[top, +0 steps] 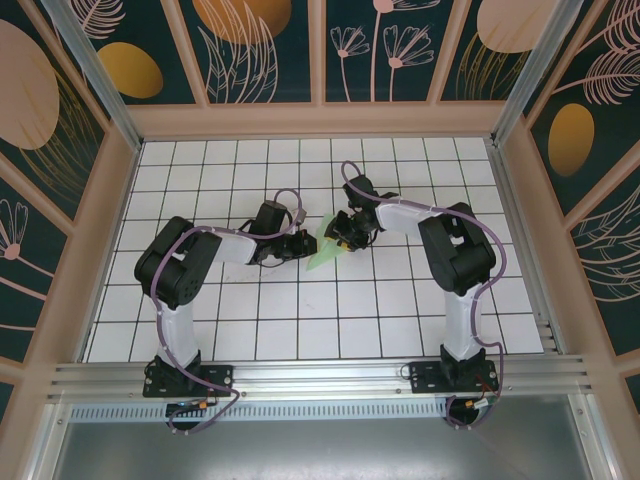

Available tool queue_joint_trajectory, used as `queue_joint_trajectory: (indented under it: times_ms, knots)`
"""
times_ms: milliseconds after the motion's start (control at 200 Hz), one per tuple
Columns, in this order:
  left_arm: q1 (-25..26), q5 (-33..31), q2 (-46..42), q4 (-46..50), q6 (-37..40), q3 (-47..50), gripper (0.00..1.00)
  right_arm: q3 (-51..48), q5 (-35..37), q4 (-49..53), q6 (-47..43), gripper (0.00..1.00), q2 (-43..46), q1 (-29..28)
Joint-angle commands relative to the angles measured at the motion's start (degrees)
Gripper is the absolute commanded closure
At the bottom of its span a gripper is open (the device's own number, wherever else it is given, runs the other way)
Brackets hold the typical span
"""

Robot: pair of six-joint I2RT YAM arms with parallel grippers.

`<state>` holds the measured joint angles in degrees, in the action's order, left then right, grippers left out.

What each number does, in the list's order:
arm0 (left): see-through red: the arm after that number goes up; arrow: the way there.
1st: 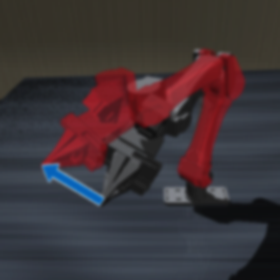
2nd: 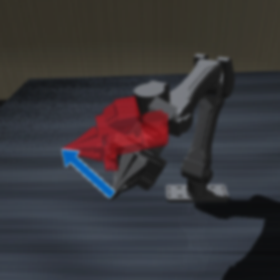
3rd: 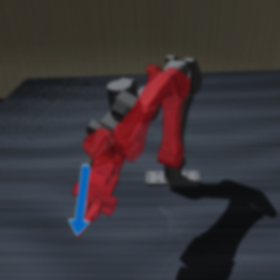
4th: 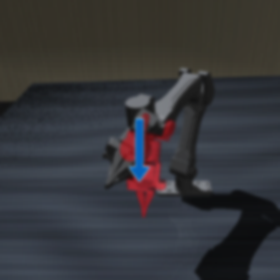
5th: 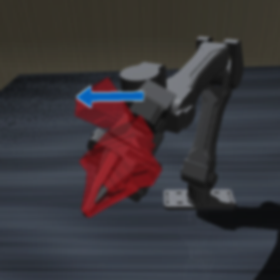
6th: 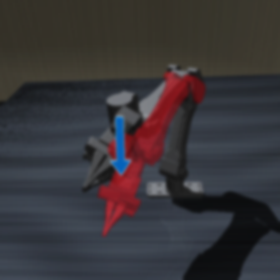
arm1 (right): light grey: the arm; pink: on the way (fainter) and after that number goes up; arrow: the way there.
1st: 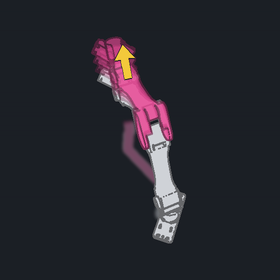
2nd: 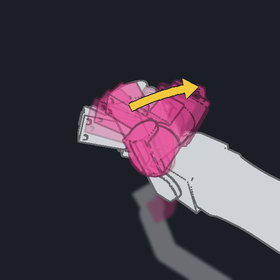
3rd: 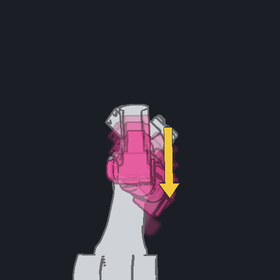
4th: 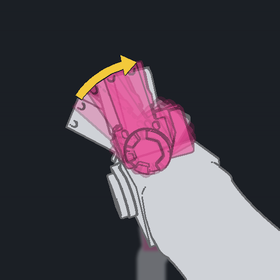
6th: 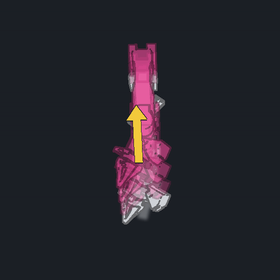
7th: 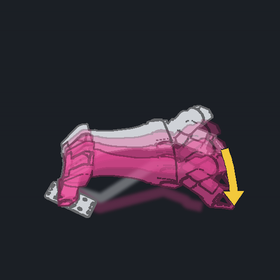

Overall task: Fold a paper plane with a square sheet of paper (pick it up from the middle)
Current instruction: Fourth fold the wing at the center of the table.

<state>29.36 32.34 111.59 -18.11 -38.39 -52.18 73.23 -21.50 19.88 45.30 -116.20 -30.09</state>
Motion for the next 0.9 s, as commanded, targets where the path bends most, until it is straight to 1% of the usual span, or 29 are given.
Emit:
queue_joint_trajectory:
  times_ms: [0,75,180,275,340,540,721,811,896]
  knots:
    - [0.2,-0.2,1.0,1.8,1.7,-1.1,0.89,-5.8,7.1,3.4,-0.1,0.57,-6.3,0.5]
    - [0.2,0.1,1.0,1.9,1.9,-1.1,0.89,-6.8,6.6,1.5,-0.2,0.53,-4.7,0.5]
    - [0.3,0.3,0.8,1.9,2.2,-1.2,0.89,-7.8,6.5,0.2,-0.1,0.45,-3.3,0.7]
    - [0.2,0.5,0.7,1.8,2.3,-1.0,0.89,-7.4,7.4,1.2,0.2,0.37,-3.7,0.6]
    - [0.2,0.6,0.6,1.6,2.3,-1.1,0.88,-5.9,9.2,3.6,0.4,0.34,-4.7,0.4]
    - [0.2,1.2,0.0,1.4,2.5,-1.0,0.88,-2.6,13.8,10.3,2.4,0.32,-8.0,-0.1]
    - [0.2,2.0,-0.7,-0.3,2.1,-0.1,0.87,-1.4,14.5,12.9,4.6,0.31,-9.7,-0.5]
    - [0.2,2.2,-1.7,-1.3,1.8,0.4,0.87,0.6,15.4,15.3,5.4,0.31,-11.0,-0.9]
    - [0.2,2.0,-3.0,-2.1,1.7,1.1,0.87,2.0,15.8,17.0,6.2,0.33,-12.1,-0.9]
